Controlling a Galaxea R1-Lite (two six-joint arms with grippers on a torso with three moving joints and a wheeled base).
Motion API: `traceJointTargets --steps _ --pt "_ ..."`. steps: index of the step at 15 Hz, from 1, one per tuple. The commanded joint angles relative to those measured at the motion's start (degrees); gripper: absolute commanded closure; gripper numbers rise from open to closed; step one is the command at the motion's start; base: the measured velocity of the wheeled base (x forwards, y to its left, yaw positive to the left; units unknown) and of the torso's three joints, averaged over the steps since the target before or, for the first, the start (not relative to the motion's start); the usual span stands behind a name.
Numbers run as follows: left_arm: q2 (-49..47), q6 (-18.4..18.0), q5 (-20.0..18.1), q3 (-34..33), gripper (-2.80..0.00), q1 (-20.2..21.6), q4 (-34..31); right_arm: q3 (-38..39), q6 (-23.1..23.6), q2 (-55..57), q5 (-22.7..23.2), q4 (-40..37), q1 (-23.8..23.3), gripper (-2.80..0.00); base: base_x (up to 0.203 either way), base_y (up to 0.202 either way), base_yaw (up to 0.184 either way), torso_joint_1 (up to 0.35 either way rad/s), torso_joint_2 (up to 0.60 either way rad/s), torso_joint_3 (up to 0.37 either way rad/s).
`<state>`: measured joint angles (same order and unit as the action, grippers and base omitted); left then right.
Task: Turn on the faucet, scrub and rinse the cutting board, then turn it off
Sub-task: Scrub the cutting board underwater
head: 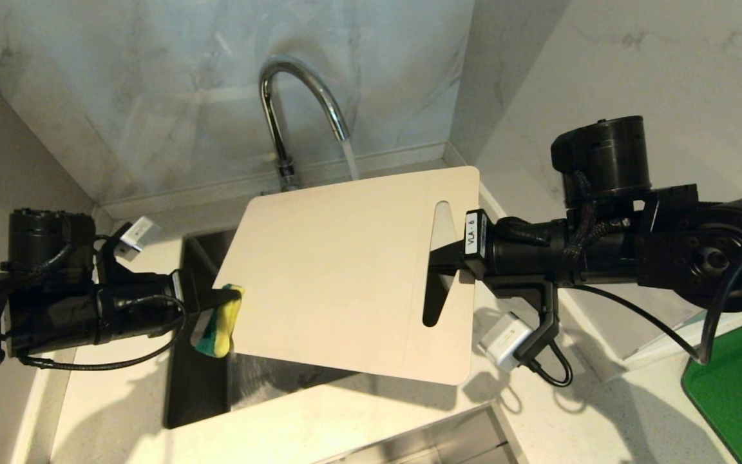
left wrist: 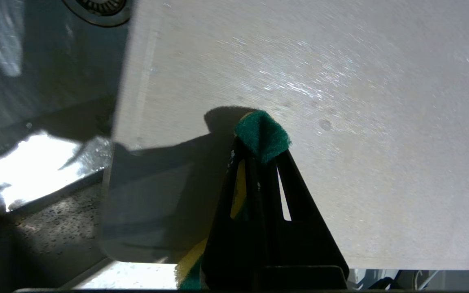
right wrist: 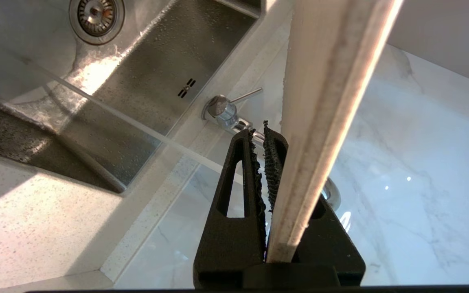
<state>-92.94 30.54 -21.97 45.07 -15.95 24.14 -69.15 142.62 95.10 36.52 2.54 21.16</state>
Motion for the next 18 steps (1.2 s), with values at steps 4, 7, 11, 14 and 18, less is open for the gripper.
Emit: traceJointTargets --steps 4,7,11,14,18 --pt "-3.14 0.04 -2.93 1.02 0.0 5.38 1.43 0.16 0.29 -0.26 0.21 0.01 0.02 0.0 0.0 0.0 0.0 0.0 0.0 0.0" --pt "-4.06 0.03 -2.99 2.42 0.0 7.9 2.4 1.49 0.29 -0.35 0.04 0.02 0.02 0.0 0.0 0.0 0.0 0.0 0.0 0.0" --pt "-3.15 0.93 -3.16 4.01 0.0 9.09 2.6 1.91 0.36 -0.19 0.04 0.08 -0.84 0.0 0.0 0.0 0.0 0.0 0.0 0.0" --pt "-0.48 8.71 -3.2 5.2 0.0 9.3 5.38 2.78 0.46 1.09 -0.05 1.18 -0.9 0.0 0.0 0.0 0.0 0.0 0.0 0.0" --pt "1.35 9.63 -3.26 5.38 0.0 9.36 5.92 3.22 0.47 4.42 0.05 4.63 -0.86 0.0 0.0 0.0 0.0 0.0 0.0 0.0"
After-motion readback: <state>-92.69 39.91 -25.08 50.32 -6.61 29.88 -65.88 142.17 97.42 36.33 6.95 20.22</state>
